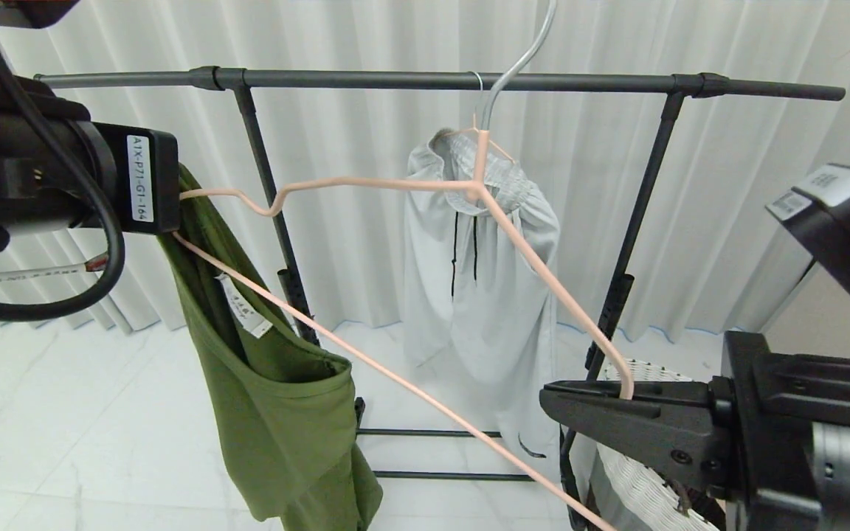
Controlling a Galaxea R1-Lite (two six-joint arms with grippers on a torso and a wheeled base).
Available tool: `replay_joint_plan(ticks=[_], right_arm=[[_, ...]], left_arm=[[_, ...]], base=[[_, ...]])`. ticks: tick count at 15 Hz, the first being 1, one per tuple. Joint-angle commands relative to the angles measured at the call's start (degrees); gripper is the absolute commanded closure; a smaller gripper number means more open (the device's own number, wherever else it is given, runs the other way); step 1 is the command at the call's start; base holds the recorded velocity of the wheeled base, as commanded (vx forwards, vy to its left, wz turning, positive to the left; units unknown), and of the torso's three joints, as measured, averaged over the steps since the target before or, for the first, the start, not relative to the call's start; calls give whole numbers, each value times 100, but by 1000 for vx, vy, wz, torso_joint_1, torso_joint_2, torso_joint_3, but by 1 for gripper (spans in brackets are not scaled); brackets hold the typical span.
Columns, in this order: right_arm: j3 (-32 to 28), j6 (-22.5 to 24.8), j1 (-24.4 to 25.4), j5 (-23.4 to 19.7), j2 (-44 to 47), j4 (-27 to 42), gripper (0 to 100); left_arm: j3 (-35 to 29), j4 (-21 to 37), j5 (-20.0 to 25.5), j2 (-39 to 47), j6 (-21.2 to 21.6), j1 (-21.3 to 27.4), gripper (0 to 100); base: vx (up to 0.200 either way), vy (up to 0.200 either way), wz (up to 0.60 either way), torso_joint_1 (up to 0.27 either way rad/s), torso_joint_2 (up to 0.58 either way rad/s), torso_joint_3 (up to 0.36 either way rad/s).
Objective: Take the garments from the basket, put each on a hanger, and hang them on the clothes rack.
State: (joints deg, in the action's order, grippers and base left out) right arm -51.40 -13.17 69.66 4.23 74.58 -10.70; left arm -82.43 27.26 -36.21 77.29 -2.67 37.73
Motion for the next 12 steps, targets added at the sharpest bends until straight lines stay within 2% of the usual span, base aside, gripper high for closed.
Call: replay_joint_plan(ticks=[1, 5, 10, 12], right_arm=[[-2, -2, -137, 52, 162, -99, 100], [-11, -2, -172, 227, 478, -468, 100], [-55, 16, -93, 157, 935, -846, 100], [-55, 16, -75, 157, 1111, -854, 100]], left_arm=[[8, -1, -9, -21, -5, 6, 100], [-1, -10, -44, -65, -14, 173, 100], [-1, -10, -27, -153, -14, 472, 100], [-1, -10, 17, -205, -5, 832, 100]], base=[[0, 0, 0, 0, 0, 0], [0, 0, 0, 0, 0, 0], [0, 0, 0, 0, 0, 0], [0, 0, 0, 0, 0, 0]])
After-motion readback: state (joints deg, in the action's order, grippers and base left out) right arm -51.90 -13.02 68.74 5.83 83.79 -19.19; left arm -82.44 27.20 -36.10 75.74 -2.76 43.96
